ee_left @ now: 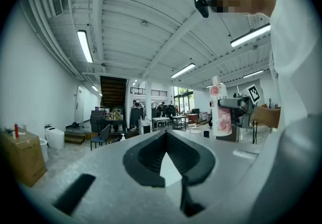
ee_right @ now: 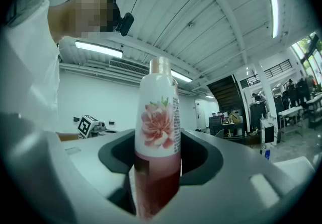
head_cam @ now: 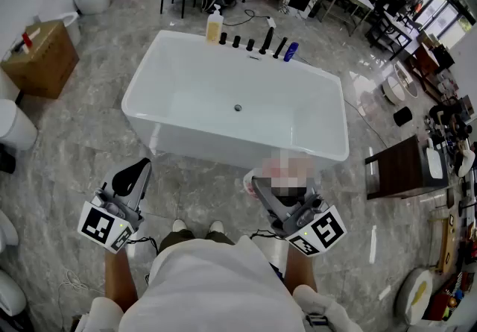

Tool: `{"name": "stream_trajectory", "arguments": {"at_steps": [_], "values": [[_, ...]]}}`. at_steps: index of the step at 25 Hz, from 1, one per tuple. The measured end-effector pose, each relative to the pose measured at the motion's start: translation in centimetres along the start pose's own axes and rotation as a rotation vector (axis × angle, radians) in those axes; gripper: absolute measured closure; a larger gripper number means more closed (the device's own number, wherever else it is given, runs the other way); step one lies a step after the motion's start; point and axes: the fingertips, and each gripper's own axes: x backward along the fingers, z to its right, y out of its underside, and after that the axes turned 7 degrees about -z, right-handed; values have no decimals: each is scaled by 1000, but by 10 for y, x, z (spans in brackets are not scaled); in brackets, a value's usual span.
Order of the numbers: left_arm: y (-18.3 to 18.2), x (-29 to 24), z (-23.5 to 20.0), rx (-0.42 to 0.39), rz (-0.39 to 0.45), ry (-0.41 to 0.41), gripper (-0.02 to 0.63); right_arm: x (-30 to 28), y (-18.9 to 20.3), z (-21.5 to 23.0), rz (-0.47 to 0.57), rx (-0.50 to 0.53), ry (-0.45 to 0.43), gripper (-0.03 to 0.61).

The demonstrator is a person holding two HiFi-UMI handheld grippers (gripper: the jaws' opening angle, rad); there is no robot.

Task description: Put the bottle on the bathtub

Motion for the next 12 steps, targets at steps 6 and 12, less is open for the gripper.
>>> {"name": "stream_trajectory", "arguments": {"at_steps": [6,12], "values": [[14,0,-12,34,-25,-51,609,-11,9,-4,-23,13,-21,337],[13,-3,0,35,-13,-11,609,-17,5,-9,-15,20,-37,337]]}}
